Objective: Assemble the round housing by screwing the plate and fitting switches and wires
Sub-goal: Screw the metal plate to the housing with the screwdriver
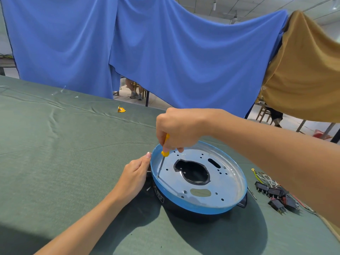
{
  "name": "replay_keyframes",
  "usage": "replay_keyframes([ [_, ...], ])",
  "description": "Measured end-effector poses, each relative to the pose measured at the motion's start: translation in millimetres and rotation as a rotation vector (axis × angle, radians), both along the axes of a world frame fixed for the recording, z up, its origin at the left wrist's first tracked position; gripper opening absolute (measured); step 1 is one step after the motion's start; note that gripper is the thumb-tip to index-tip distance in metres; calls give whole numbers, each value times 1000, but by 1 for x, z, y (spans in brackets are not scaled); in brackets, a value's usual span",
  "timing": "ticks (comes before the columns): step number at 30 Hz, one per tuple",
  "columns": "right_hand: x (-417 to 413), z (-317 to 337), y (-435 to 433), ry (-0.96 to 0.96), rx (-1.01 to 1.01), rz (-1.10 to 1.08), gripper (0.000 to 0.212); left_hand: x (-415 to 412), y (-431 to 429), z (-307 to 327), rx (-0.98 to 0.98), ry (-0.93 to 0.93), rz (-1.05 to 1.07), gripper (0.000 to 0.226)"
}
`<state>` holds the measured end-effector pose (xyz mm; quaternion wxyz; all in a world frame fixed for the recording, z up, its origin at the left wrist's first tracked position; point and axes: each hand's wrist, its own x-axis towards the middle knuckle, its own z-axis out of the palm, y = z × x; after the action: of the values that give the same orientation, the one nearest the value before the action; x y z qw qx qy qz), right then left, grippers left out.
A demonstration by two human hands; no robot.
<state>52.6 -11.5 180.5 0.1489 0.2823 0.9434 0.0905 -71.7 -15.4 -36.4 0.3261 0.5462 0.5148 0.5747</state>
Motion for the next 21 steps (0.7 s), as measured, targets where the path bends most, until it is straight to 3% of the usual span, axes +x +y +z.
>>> replay_keyframes([
  [5, -5, -9, -3, -16, 114, -13, 30, -1, 0, -1, -7, 0, 3, 56],
  [9, -11, -14, -1, 28, -13, -147, 42, -3, -1, -1, -12, -7, 15, 65],
  [13, -7, -4, -3, -83, -69, -188, 34, -1, -1, -1, -16, 9, 23, 58],
  [16, -3, -2, -4, -172, 19, -75, 24, 0, -2, 1, -19, 2, 13, 49],
  [21, -2, -7, -2, -143, 87, 8, 22, 0, -2, 1, -1, 22, 36, 49],
])
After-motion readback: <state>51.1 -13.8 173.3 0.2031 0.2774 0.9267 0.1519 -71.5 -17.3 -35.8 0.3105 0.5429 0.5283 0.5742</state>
